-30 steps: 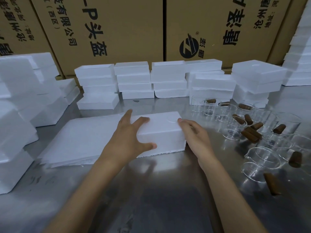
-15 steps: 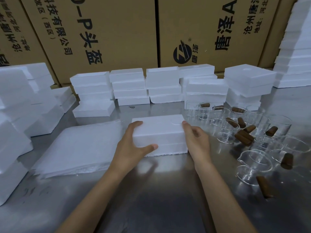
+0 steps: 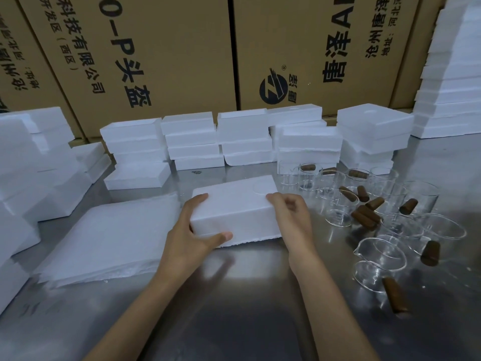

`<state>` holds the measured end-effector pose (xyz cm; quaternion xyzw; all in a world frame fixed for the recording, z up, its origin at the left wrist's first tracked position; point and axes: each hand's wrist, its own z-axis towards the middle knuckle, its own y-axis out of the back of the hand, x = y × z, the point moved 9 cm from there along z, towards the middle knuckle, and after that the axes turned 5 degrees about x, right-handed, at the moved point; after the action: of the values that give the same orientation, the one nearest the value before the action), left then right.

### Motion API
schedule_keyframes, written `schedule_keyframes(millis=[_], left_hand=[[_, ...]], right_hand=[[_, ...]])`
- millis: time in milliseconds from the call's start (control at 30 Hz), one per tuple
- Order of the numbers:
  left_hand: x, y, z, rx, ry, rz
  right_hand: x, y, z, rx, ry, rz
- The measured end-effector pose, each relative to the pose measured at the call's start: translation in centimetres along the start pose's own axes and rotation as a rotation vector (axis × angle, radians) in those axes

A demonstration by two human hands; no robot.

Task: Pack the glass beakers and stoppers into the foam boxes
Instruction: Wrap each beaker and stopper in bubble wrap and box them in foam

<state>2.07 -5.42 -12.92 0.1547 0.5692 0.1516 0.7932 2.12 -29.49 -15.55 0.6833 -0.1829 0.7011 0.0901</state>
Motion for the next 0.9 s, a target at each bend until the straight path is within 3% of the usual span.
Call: schedule_keyframes(millis=[133, 233, 333, 467, 667, 767, 900], left_hand=[[-1.5, -0.8, -0.5, 0.001, -0.126, 0.012], [-1.6, -0.5, -0.5, -0.009, -0.135, -0.093], [-0.7, -1.0, -0.5, 0.02, -0.093, -0.211], [-0.4, -1.5, -1.0, 0.027, -0.058, -0.188], [2.1, -0.4, -1.6, 0.036, 0.212, -0.247], [2.2, -0.4, -2.4, 0.059, 0.263, -0.254], [1.9, -0.4, -3.4, 0.083, 0.239, -0.229]], right_hand=[[0.2, -0.3, -0.5, 0.189, -0.176, 0.111], [0.2, -0.3, -1.7, 0.217, -0.189, 0.007], [0.1, -0.4, -3.0, 0.158, -0.164, 0.026], [-0.5, -0.7, -4.0, 0.134, -0.21, 0.146], [1.4, -1.9, -5.0, 0.152, -0.135, 0.394], [3.5, -4.5, -5.9, 0.306, -0.07, 0.453], [4.9, -9.8, -8.4, 0.5, -0.151, 0.521]])
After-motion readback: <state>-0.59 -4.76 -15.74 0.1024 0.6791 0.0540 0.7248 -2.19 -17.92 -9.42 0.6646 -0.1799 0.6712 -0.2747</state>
